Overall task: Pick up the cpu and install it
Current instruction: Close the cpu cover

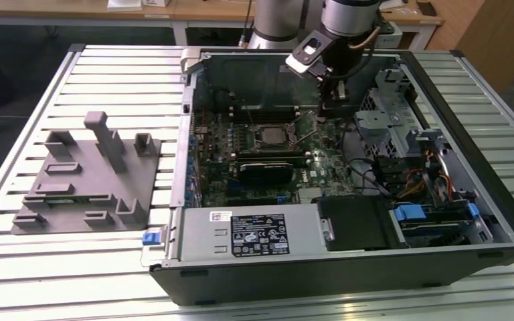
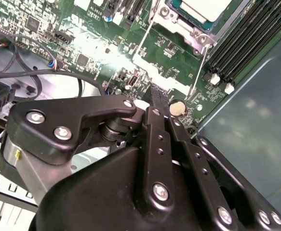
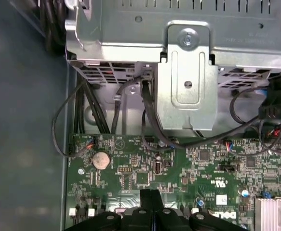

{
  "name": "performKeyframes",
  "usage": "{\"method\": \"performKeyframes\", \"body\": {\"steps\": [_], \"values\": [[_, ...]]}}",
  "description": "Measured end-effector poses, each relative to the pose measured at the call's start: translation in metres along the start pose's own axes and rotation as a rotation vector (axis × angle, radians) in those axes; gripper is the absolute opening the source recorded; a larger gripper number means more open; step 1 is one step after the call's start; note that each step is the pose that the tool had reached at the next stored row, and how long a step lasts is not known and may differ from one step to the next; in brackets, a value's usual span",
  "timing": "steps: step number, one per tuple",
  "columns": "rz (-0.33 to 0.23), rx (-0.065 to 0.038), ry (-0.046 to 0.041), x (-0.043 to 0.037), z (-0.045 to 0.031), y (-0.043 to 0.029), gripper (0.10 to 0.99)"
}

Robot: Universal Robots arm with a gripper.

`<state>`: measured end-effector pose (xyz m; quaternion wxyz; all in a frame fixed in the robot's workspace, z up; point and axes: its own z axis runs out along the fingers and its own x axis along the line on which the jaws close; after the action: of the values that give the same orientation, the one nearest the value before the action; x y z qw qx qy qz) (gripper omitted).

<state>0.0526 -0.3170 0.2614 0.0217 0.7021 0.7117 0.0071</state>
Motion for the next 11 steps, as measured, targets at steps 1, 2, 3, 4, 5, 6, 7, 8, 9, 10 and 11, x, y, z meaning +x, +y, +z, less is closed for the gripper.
{"method": "performKeyframes", "body": {"steps": [1,2,3,4,5,6,7,8,9,10,11], "values": [[0.0,0.0,0.0001,0.0005,0.0004,0.0006,0.106],[0.0,0.0,0.0002,0.0009,0.0009,0.0014,0.106],[0.0,0.0,0.0002,0.0013,0.0016,0.0023,0.106],[0.0,0.001,0.0001,0.0016,0.0023,0.0029,0.106],[0.0,0.001,0.0001,0.0018,0.0032,0.0034,0.106],[0.0,0.001,0.0001,0.002,0.004,0.0039,0.106],[0.0,0.001,0.0002,0.0022,0.005,0.0042,0.106],[0.0,0.002,0.0001,0.0023,0.0059,0.0044,0.106],[0.0,0.002,0.0001,0.0024,0.007,0.0047,0.106],[0.0,0.002,0.0002,0.0024,0.0082,0.0048,0.106],[0.0,0.002,0.0001,0.0024,0.0096,0.0048,0.106]]}}
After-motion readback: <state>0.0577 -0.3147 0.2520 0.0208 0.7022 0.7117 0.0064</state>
